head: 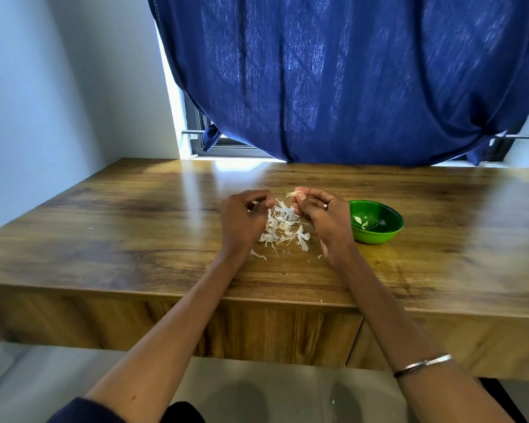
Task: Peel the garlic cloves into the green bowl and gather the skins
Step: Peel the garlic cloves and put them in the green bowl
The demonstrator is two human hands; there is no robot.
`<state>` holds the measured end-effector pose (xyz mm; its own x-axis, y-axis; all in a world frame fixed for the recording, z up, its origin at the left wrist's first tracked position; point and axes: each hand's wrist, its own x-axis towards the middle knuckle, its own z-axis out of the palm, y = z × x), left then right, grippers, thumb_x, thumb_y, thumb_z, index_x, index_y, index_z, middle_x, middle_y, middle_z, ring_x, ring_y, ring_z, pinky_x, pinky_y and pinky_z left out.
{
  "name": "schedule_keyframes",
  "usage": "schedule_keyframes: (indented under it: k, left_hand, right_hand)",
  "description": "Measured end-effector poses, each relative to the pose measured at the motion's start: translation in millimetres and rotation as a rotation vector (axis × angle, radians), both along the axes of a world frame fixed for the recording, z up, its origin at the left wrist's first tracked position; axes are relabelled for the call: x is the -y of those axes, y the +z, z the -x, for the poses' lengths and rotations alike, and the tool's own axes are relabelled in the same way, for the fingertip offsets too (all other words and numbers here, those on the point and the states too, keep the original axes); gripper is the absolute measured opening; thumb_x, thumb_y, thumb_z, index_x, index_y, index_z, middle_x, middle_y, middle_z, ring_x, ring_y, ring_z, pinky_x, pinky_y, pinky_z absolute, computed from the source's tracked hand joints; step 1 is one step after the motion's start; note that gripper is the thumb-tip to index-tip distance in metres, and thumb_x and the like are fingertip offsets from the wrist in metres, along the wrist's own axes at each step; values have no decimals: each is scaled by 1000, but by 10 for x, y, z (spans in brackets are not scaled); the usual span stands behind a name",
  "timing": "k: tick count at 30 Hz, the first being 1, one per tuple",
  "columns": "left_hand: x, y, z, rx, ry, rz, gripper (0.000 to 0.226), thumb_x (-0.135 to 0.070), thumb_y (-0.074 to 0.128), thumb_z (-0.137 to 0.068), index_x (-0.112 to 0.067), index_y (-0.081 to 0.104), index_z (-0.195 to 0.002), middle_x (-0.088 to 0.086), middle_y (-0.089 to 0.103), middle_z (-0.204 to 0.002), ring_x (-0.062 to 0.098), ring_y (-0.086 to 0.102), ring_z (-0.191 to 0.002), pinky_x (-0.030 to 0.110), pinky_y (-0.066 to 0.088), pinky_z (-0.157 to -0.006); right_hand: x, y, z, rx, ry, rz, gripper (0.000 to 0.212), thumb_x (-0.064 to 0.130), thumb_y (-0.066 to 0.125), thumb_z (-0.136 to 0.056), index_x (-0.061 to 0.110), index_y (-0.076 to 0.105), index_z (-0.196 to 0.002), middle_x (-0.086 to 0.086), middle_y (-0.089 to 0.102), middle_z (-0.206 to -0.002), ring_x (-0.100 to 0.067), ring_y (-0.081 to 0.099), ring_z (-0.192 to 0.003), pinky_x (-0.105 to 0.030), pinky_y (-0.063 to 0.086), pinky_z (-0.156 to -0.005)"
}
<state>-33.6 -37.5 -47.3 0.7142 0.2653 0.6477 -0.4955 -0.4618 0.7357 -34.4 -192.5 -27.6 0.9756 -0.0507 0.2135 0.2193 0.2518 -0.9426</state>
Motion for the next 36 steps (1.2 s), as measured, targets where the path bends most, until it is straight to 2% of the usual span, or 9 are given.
schedule_keyframes:
  k: [2,4,7,15,21,27,30,33,36]
  left_hand:
    - [7,-56,-21,76,36,-239,35,10,62,-81,-12,82,-99,1,77,-91,12,69,-80,31,56,-75]
    - [45,-85,-40,58,92,-404,39,-1,56,-83,-10,77,-114,7,74,-107,25,61,-104,31,46,-88]
    - [19,-114,-97,46,138,-428,35,-8,67,-87,-14,75,-121,5,66,-121,26,49,-116,24,34,-97]
    - [49,-60,-27,139,-19,-343,17,-16,68,-97,-10,78,-109,3,76,-99,6,62,-83,5,38,-76]
    - [72,-19,46,154,-17,-143,10,-10,77,-88,-11,79,-98,-14,73,-93,4,69,-82,19,53,-65]
    - [76,10,82,90,-85,-11,6,-7,75,-90,-11,77,-94,-6,76,-89,2,68,-66,22,53,-56]
    - [78,13,97,42,-141,17,13,-5,75,-89,-18,73,-89,-10,75,-87,3,65,-53,23,50,-52]
    - [79,25,110,35,-129,18,22,-5,78,-86,-25,69,-83,-13,72,-83,7,66,-61,30,56,-58]
    - [86,38,118,29,-108,51,33,-3,79,-84,-32,65,-77,-14,68,-78,16,67,-63,25,49,-54]
  right_hand:
    - [-3,-13,3,-11,15,2,10,5,71,-91,11,73,-97,-5,77,-85,-12,72,-76,-22,60,-75]
    - [-10,-16,-1,-34,21,-33,12,4,72,-90,6,73,-102,-8,77,-86,-13,71,-76,-22,60,-75]
    - [5,-16,-8,-48,34,-66,16,3,72,-90,3,73,-106,-8,77,-86,-13,71,-76,-22,60,-75]
    - [-5,-27,20,-52,37,-30,14,6,73,-89,1,74,-103,-10,77,-85,-12,71,-72,-21,60,-72]
    - [3,-49,31,-28,114,45,12,2,71,-89,3,72,-101,-15,77,-93,-16,74,-82,-20,59,-71]
    - [-1,-101,11,53,21,250,9,5,76,-86,4,75,-95,-17,76,-89,-15,72,-73,-24,61,-71]
    - [5,-101,10,56,13,250,8,5,75,-88,7,75,-96,-16,77,-89,-15,71,-71,-24,61,-69]
    - [2,-100,12,70,27,285,11,6,74,-89,11,77,-99,-12,78,-89,-15,71,-71,-25,61,-69]
    - [-18,-111,24,118,60,350,11,7,74,-89,11,77,-99,-7,78,-84,-12,72,-69,-24,60,-65]
